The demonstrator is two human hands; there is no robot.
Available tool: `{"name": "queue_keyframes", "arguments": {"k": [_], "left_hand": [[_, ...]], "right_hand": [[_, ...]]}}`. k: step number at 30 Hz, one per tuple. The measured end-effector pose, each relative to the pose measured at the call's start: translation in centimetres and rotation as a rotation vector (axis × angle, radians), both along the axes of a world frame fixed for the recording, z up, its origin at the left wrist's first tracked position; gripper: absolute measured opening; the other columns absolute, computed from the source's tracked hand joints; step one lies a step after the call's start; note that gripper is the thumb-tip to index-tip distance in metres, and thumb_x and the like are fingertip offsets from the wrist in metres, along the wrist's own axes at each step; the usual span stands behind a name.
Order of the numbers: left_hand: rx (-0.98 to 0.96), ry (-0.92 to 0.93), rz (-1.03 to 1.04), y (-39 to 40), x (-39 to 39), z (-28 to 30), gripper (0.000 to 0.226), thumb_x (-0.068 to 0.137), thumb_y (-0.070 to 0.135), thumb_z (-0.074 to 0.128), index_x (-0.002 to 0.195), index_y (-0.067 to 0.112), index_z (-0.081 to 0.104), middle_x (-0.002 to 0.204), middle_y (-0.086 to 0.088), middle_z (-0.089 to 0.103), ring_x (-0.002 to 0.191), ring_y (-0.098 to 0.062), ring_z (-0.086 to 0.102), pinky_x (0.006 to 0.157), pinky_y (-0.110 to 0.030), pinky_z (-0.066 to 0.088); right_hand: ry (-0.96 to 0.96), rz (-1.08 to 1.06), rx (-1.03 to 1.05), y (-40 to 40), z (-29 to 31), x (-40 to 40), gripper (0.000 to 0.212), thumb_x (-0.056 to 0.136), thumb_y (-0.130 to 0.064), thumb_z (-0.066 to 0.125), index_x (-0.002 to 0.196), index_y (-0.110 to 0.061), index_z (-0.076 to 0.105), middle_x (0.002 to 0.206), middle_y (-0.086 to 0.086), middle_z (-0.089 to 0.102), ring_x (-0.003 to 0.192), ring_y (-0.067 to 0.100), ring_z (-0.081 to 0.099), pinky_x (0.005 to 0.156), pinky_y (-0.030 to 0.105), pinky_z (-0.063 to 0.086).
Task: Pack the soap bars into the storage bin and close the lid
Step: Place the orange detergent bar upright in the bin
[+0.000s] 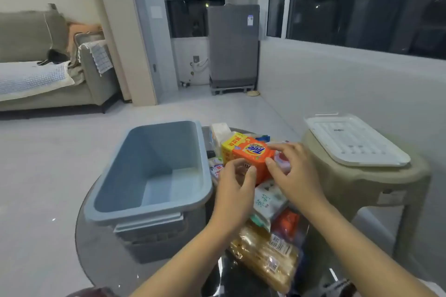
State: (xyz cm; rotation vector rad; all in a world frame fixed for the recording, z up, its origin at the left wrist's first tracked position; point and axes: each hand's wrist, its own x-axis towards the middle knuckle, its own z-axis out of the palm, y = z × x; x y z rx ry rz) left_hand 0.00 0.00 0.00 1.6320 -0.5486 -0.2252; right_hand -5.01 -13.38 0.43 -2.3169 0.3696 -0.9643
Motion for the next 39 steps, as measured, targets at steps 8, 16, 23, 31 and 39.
{"name": "queue_keyframes", "arguments": {"k": [8,16,23,31,39], "left_hand": [[0.068,0.118,0.104,-4.0,2.5,-1.1,0.053,0.093,0.04,0.05,0.141,0.019,0.038,0.148,-0.009,0.028,0.129,-0.025,0.045,0.107,-0.043,0.041],[-0.044,0.186,0.111,-5.2,2.5,-0.8,0.044,0.096,0.028,0.049,0.136,0.013,0.047,0.137,-0.013,0.048,0.124,-0.028,0.051,0.102,-0.047,0.045],[-0.172,0.293,-0.034,-3.7,0.4,2.0,0.035,0.094,0.038,0.051,0.128,0.041,0.047,0.126,0.004,0.06,0.11,-0.016,0.062,0.094,-0.042,0.053],[-0.401,0.291,-0.067,0.0,-0.1,8.1,0.027,0.094,0.021,0.053,0.119,0.025,0.063,0.103,-0.005,0.074,0.08,-0.015,0.073,0.06,-0.031,0.059],[-0.316,0.176,0.05,7.1,4.1,9.4,0.031,0.092,0.02,0.057,0.12,0.034,0.056,0.09,0.008,0.076,0.086,-0.014,0.073,0.076,-0.034,0.059]], "right_hand": [[0.168,0.078,0.421,-2.1,-1.0,4.5,0.04,0.092,-0.036,0.05,0.13,-0.026,0.049,0.112,-0.012,0.05,0.097,0.006,0.051,0.065,0.005,0.036],[0.041,0.111,0.66,-2.5,-0.9,5.2,0.013,0.09,-0.014,0.055,0.088,-0.026,0.059,0.089,-0.014,0.065,0.082,0.0,0.063,0.07,0.022,0.048],[-0.119,0.091,0.822,-0.3,0.9,1.4,0.021,0.085,-0.019,0.065,0.104,-0.028,0.063,0.099,-0.003,0.073,0.079,0.01,0.071,0.059,0.02,0.05],[-0.211,0.245,0.819,2.7,8.2,-0.1,0.024,0.079,-0.025,0.071,0.102,-0.024,0.064,0.091,-0.006,0.076,0.079,0.014,0.073,0.065,0.03,0.058],[0.209,0.43,0.871,7.3,11.4,5.9,0.036,0.084,-0.033,0.063,0.118,-0.022,0.056,0.1,0.002,0.072,0.076,0.013,0.072,0.055,0.024,0.054]]}}
